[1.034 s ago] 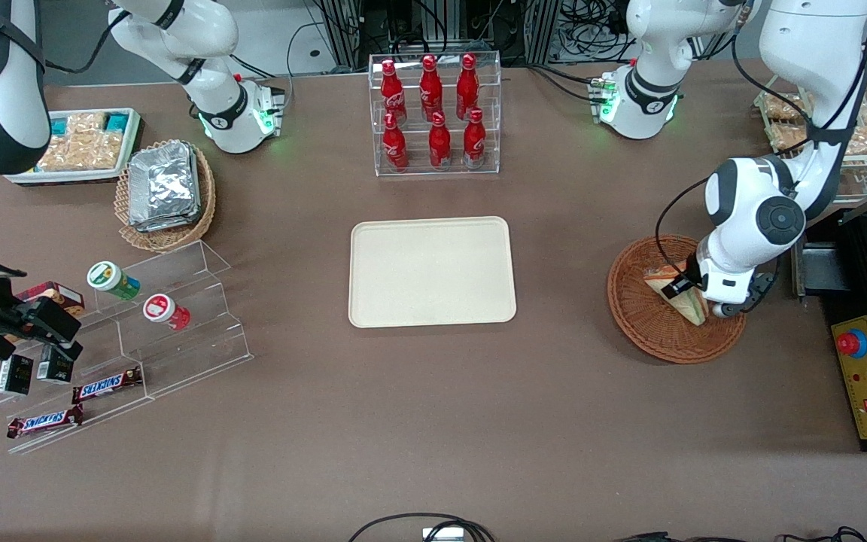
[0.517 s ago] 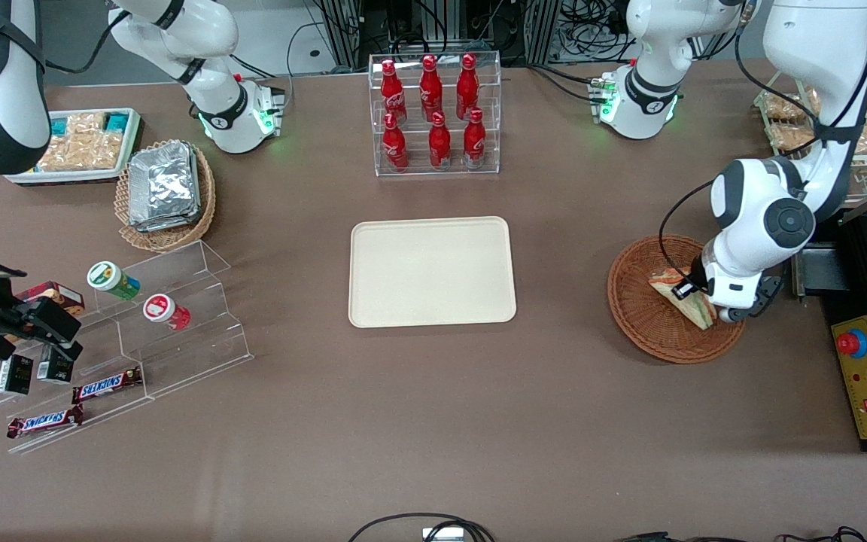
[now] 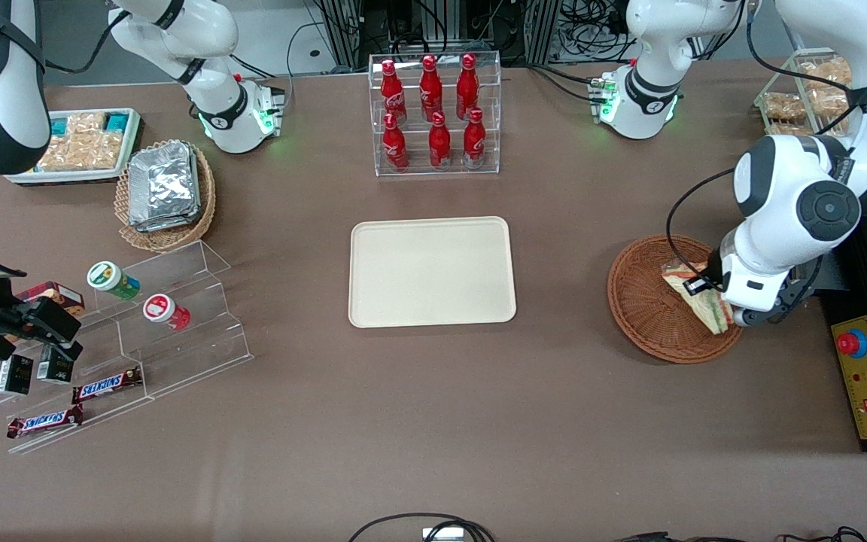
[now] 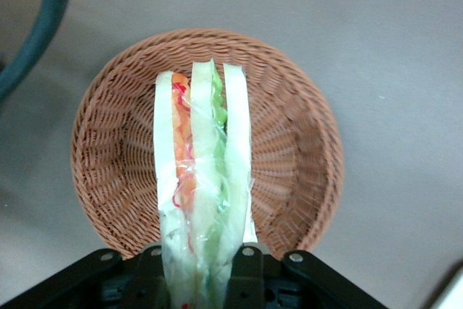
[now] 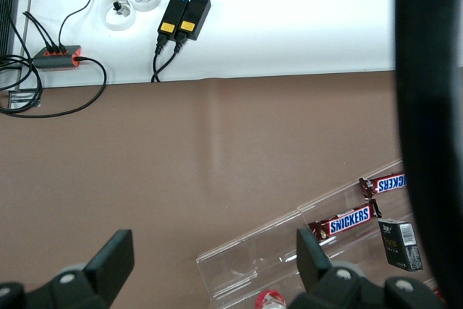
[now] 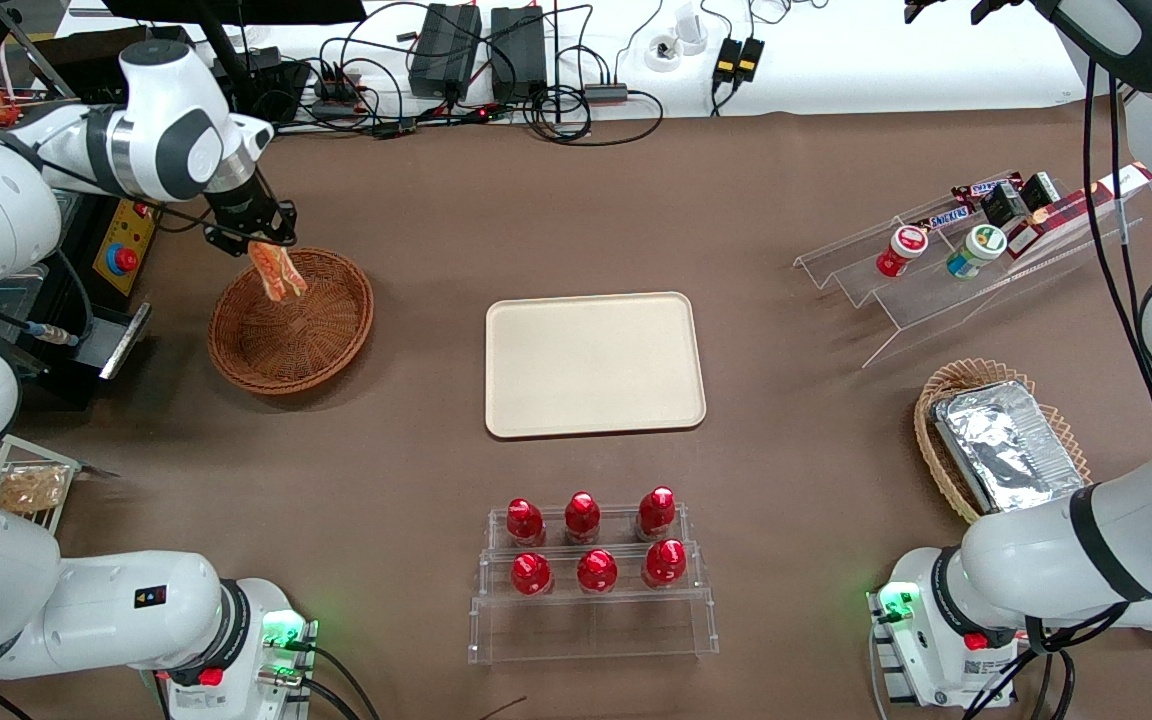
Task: Place sandwich from basket to tray
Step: 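Carry the sandwich with the left gripper over to the beige tray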
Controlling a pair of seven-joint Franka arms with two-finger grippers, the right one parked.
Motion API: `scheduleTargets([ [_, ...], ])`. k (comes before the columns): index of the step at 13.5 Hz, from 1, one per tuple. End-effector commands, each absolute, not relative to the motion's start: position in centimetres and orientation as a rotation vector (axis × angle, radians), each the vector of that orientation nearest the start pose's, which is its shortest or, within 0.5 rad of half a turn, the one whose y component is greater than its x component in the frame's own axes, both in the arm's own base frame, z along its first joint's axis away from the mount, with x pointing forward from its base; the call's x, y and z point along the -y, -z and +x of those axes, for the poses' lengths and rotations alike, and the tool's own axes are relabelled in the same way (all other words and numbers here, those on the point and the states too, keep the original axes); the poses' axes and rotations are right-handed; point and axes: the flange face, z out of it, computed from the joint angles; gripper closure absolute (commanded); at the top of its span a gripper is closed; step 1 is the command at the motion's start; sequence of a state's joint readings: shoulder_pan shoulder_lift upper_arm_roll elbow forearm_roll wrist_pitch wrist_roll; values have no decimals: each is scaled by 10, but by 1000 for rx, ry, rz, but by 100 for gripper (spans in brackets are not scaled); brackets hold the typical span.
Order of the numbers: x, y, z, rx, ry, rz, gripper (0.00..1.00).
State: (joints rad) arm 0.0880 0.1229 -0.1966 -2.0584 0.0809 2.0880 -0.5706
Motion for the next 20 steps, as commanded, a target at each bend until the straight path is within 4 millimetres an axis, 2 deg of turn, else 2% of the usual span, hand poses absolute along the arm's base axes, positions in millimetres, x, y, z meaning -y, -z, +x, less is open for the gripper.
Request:
scheduleTargets([
  [1, 79, -390, 555, 505, -82, -3020, 100],
  [3, 104, -397, 552, 380, -63, -3045, 100],
  [6, 156, -418, 547, 227, -43, -3071, 100],
  [11, 237, -427, 527, -80, -8, -3110, 100],
  [17, 319, -416, 488, -401, 12, -3108, 100],
  [20, 365, -386, 463, -576, -12, -3045, 100],
])
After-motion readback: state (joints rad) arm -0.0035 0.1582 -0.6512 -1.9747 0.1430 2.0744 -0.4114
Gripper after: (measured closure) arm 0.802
